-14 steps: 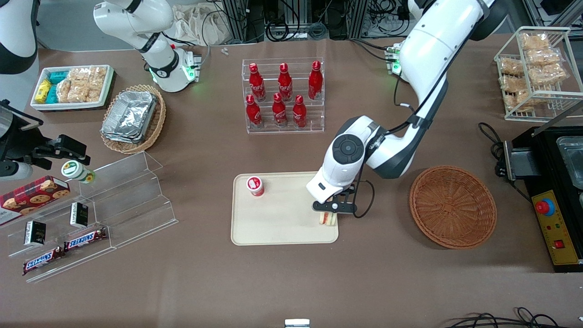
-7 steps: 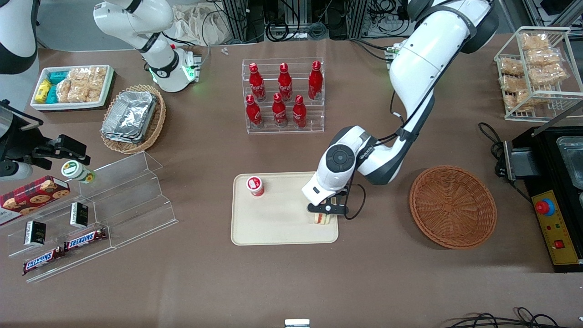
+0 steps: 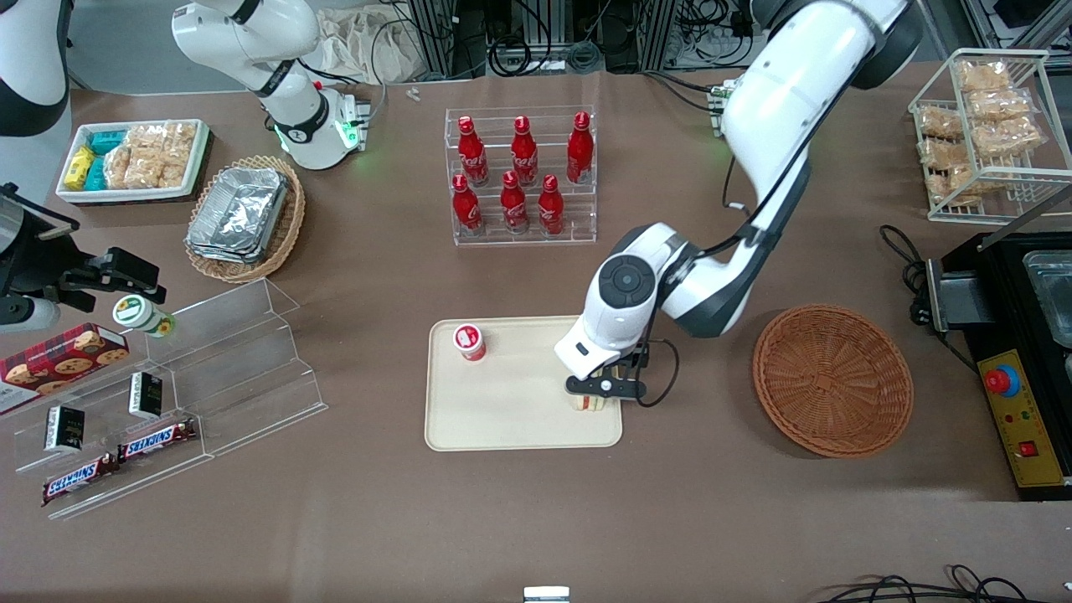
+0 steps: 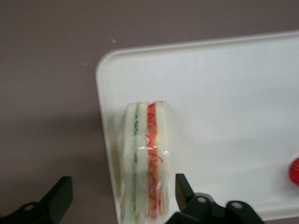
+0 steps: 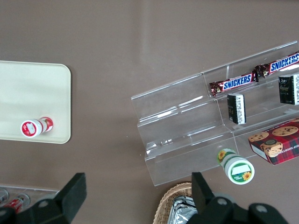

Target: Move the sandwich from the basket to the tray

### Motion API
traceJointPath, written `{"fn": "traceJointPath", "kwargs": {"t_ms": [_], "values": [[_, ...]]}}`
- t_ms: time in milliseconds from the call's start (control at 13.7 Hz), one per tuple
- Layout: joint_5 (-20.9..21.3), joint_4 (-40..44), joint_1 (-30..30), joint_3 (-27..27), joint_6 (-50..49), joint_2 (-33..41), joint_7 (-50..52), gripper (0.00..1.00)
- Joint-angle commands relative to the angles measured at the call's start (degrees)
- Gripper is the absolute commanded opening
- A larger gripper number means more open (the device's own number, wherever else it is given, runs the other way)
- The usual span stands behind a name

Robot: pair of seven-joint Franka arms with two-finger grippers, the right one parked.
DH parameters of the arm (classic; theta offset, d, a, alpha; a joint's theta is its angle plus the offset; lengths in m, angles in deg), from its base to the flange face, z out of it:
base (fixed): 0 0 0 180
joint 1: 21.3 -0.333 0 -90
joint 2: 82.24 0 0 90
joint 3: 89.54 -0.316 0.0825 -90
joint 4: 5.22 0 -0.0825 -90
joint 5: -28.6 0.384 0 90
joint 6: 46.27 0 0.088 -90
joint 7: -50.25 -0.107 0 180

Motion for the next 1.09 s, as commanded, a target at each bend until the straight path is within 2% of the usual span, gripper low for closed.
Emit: {"fn": "traceJointPath", "kwargs": {"t_ms": [0,146,292,365,510,729,875,1021], "values": [[-1.2,-0.3,-1.2,-0.3,-9.8,10.2,0.2,1.00],[-2.8,-0.3,-3.7,-0.3,-16.1,14.4,-4.3,1.00],[-9.6,1.3,-8.2,-0.3,-21.7,17.6,-11.0,1.00],[-11.3,2.2,-10.1,-0.4,-25.1,18.9,-15.1,1.00],[-11.6,2.4,-13.5,-0.5,-32.0,22.3,-20.5,1.00],[-11.7,2.1,-18.6,-0.6,-37.0,26.9,-24.6,1.00],[-11.8,2.2,-21.5,-0.9,-42.2,30.3,-32.4,1.00],[-13.3,1.9,-21.3,-5.6,-45.8,33.3,-33.9,1.00]]}}
